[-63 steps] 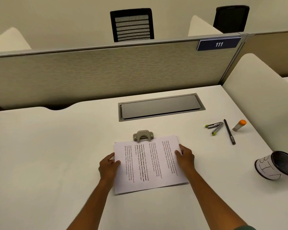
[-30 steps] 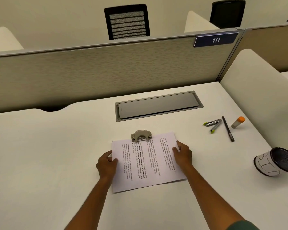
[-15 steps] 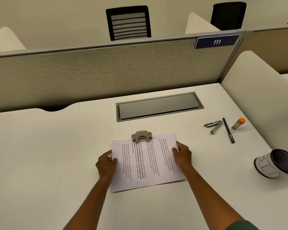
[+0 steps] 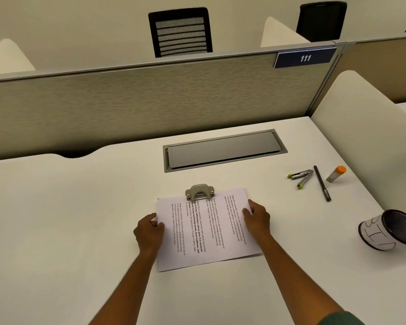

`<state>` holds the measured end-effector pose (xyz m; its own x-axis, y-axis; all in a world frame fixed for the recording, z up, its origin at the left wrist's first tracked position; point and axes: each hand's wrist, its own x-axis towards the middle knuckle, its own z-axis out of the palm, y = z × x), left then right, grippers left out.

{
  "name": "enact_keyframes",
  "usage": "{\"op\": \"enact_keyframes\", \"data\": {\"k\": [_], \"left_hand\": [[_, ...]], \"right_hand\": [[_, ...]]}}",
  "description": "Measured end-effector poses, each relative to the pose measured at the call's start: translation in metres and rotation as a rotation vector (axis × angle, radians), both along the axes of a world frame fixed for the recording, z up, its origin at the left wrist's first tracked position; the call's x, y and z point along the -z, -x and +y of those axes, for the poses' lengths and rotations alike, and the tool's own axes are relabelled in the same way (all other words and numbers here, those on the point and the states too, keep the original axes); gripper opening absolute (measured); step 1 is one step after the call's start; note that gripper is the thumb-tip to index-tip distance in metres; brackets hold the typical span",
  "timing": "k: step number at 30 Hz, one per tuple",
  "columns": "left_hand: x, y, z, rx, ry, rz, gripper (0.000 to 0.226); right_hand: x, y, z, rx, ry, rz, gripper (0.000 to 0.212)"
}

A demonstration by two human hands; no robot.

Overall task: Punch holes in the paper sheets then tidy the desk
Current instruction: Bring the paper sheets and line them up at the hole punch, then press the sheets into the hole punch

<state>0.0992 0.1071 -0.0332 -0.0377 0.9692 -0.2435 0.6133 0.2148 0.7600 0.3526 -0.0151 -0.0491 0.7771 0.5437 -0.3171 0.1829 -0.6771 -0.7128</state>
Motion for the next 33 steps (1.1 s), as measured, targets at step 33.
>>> {"op": "enact_keyframes", "data": {"k": [33], "left_hand": [[-0.002, -0.153, 0.093, 0.761, -0.313, 0.308, 0.048]], "right_hand": [[0.011, 0.003, 0.000, 0.026, -0.039, -0.069, 0.048]]}}
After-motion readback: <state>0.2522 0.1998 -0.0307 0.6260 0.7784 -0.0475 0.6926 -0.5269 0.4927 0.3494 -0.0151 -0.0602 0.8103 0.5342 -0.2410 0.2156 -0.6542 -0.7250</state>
